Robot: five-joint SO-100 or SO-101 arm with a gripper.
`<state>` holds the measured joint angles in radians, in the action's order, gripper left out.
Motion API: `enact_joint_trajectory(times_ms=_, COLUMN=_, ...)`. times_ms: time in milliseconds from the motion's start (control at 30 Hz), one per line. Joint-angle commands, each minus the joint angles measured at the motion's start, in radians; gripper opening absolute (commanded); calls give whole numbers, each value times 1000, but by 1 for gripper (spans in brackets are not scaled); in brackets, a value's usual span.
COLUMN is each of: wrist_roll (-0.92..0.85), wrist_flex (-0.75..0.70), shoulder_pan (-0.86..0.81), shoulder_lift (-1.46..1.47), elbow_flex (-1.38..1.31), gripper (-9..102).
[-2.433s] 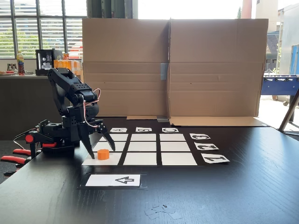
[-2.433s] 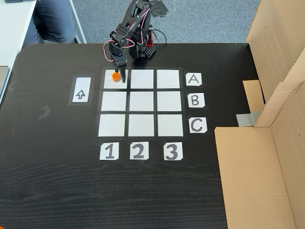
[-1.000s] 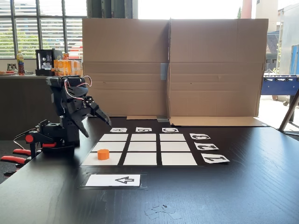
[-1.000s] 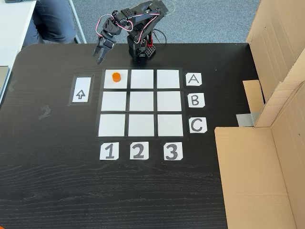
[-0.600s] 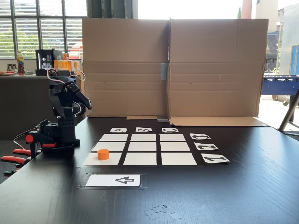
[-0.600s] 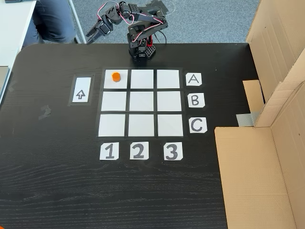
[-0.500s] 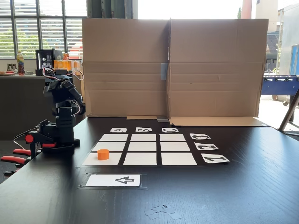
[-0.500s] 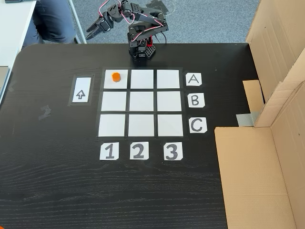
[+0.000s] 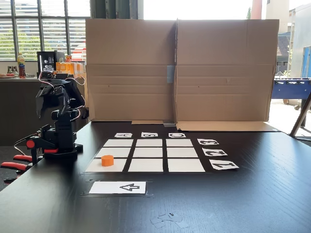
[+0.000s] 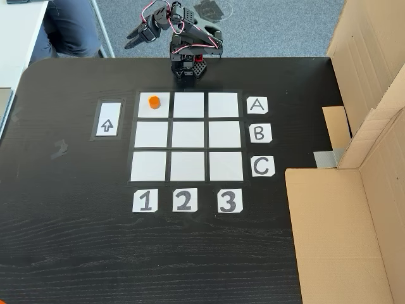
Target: Pick up the round, orange token and place it in the grid on square A1.
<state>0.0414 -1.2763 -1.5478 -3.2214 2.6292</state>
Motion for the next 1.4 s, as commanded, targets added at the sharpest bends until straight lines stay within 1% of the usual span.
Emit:
enact_joint_trajectory(times_ms=0, wrist_roll=-35, wrist_flex=-3, shoulder_pan=-31, shoulder_lift=-35, elbow_flex=55, gripper=21)
enact_joint_trajectory(times_ms=133, wrist_roll=-57, wrist_flex=5, shoulder_pan=-51, shoulder_lift=-49, elbow_flex=124, gripper=18)
enact_joint_trajectory(times_ms=467, wrist_roll=-98, wrist_flex=11, shoulder_pan=-109, shoulder_lift=-100, elbow_flex=267, gripper=6)
enact_joint_trajectory(times_ms=700, wrist_roll=-114, wrist_flex=67, shoulder_pan=-137, shoulder_lift=-101, elbow_flex=359, gripper=2)
enact_joint_trajectory(times_ms=867, wrist_roll=-117, wrist_flex=138, shoulder_pan=-140, shoulder_lift=-101, elbow_flex=405, gripper=-1)
enact_joint_trajectory(times_ms=967, wrist_roll=-118, wrist_flex=167, shoulder_pan=-147, shoulder_lift=-103, elbow_flex=423, gripper=-1)
enact_joint_trajectory(times_ms=1067, wrist_roll=-115, wrist_flex=141, shoulder_pan=-161, shoulder_lift=-103, elbow_flex=428, gripper=-1)
enact_joint_trajectory(times_ms=1367, wrist_roll=-115, wrist_flex=140, shoulder_pan=-179, shoulder_lift=-103, elbow_flex=428, gripper=-1)
